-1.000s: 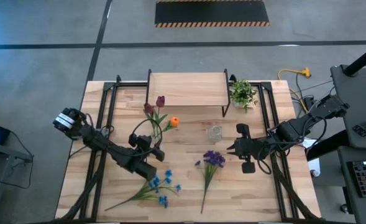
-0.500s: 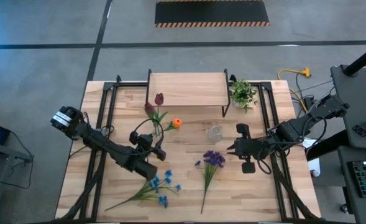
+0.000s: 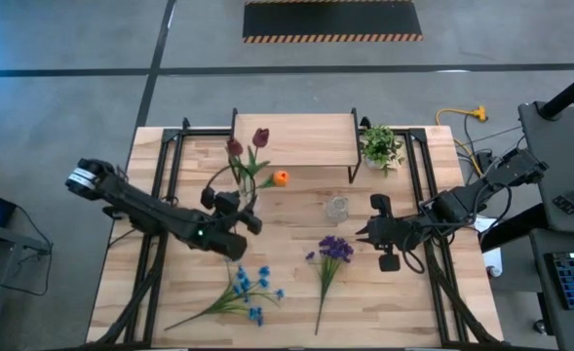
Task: Pick and place flowers into a vace then onto a shelf
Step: Put the left transparent vase with the tulips on the shelf
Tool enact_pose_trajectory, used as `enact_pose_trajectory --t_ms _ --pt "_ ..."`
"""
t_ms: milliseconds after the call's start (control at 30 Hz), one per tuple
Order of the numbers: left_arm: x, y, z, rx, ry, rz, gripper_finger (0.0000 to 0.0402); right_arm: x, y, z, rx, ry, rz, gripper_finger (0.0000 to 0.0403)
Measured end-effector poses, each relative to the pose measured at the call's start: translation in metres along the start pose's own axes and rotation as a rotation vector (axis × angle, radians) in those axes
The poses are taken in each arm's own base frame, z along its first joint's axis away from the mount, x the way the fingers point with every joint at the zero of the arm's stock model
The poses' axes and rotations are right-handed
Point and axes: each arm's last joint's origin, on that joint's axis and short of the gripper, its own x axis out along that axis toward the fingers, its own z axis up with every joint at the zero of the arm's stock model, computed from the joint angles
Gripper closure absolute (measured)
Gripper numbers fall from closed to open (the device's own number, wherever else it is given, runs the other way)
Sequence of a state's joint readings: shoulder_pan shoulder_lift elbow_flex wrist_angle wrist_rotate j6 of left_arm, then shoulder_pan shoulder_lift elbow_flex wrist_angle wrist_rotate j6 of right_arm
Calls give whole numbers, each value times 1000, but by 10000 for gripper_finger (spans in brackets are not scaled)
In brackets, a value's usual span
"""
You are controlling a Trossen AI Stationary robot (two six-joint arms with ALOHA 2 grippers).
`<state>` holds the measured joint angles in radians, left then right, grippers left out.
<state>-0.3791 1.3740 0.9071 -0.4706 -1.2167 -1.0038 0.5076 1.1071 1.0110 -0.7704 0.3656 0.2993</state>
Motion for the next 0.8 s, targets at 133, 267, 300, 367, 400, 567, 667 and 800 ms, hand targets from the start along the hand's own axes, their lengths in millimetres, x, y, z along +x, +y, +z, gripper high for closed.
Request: enact_pose_trajectory --t_ms 133,267,300,367,400,567,667,800 --pt "6 8 22 -16 -21 10 230 0 0 0 0 1 -1 346" --pt "15 14 41 -7 -30 2 231 0 0 0 0 0 0 346" --pt "18 15 45 -1 -33 -3 231 0 0 0 2 0 -1 346" --pt "25 15 53 10 -41 -15 231 0 0 0 8 -1 -1 346" --pt "28 15 57 9 -48 -21 231 0 0 0 8 -1 -1 346" --pt "47 19 71 7 -80 -26 231 0 0 0 13 -1 -1 346" --pt "57 24 77 3 -86 -20 231 0 0 0 21 -2 -2 346" --pt "70 32 83 -12 -73 -9 231 0 0 0 28 -2 -2 346"
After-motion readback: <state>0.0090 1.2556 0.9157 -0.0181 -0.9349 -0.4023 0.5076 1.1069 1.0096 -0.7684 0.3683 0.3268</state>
